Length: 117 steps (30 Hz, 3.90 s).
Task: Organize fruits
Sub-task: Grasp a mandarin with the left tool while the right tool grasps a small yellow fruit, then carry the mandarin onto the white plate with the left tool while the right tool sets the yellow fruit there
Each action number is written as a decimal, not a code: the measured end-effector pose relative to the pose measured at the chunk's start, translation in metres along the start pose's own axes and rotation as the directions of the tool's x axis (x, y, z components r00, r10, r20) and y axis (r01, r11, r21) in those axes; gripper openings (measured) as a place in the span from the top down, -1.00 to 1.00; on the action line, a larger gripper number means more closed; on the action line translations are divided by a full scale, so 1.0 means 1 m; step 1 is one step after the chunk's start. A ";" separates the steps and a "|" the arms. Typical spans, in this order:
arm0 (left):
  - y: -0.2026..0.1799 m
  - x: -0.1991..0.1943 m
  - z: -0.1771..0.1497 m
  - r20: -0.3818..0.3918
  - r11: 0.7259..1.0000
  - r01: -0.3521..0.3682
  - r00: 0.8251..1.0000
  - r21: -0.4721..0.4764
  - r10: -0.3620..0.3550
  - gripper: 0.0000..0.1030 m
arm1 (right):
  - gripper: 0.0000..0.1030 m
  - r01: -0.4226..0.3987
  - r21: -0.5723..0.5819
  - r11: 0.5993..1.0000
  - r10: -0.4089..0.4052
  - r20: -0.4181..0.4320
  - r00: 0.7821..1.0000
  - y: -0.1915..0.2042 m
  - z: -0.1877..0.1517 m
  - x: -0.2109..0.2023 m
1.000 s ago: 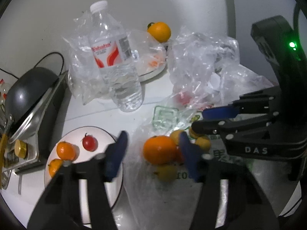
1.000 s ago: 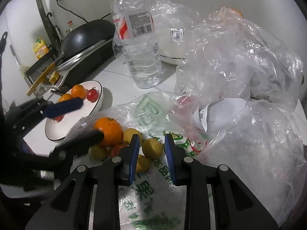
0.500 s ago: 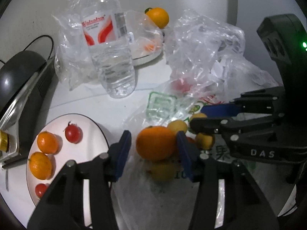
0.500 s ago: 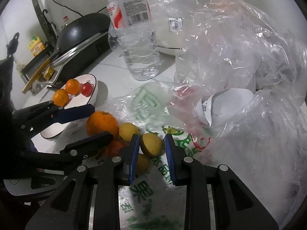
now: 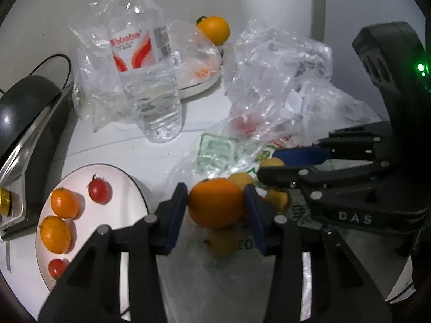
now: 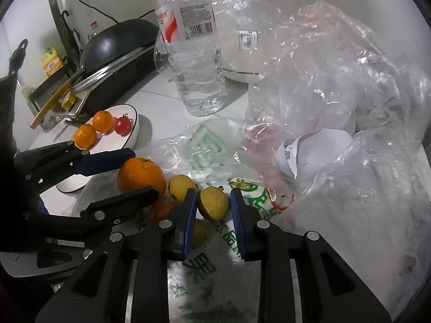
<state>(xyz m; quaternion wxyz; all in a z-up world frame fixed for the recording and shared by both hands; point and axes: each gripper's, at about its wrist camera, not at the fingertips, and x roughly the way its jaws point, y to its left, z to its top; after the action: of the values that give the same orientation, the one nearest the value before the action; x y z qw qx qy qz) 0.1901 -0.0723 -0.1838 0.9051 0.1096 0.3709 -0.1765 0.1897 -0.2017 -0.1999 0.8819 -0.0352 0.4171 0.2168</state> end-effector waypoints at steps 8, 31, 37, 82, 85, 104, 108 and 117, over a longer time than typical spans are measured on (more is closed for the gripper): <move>-0.002 -0.029 0.002 0.064 1.000 0.011 0.998 -0.004 -0.010 0.14 | 0.47 0.019 0.001 1.000 -0.019 0.034 0.999 0.006 0.000 -0.018; 0.032 -0.082 -0.022 0.130 0.997 -0.046 0.990 -0.061 0.054 0.14 | 0.47 0.020 -0.047 0.999 -0.016 0.092 0.996 0.045 0.002 -0.047; 0.048 -0.092 -0.028 0.142 0.993 -0.078 0.986 -0.087 0.090 0.14 | 0.47 0.015 -0.074 0.997 -0.008 0.093 0.996 0.063 0.008 -0.047; 0.122 -0.078 -0.086 0.066 0.982 -0.124 0.989 -0.142 0.134 0.11 | 0.47 -0.103 -0.177 0.979 0.091 -0.074 0.993 0.170 0.030 0.036; 0.124 -0.082 -0.086 0.072 0.983 -0.120 0.989 -0.141 0.131 0.11 | 0.47 -0.116 -0.160 0.980 0.101 -0.097 0.990 0.170 0.027 0.041; 0.127 -0.110 -0.089 0.093 0.968 -0.143 0.982 -0.205 0.164 0.11 | 0.31 -0.134 -0.175 0.975 0.120 -0.087 0.989 0.175 0.022 0.030; 0.119 -0.116 -0.085 0.101 0.967 -0.144 0.981 -0.211 0.168 0.02 | 0.31 -0.132 -0.170 0.977 0.124 -0.061 0.990 0.169 0.021 0.016; 0.086 -0.126 -0.070 0.131 0.974 -0.123 0.980 -0.192 0.150 0.02 | 0.31 -0.112 -0.154 0.982 0.115 0.012 0.993 0.139 0.016 -0.023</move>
<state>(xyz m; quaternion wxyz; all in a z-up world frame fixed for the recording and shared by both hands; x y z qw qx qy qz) 0.0971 0.0592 -0.1377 0.9459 0.0382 0.3104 -0.0864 0.1305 -0.0804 -0.1557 0.8672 -0.0765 0.3913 0.2984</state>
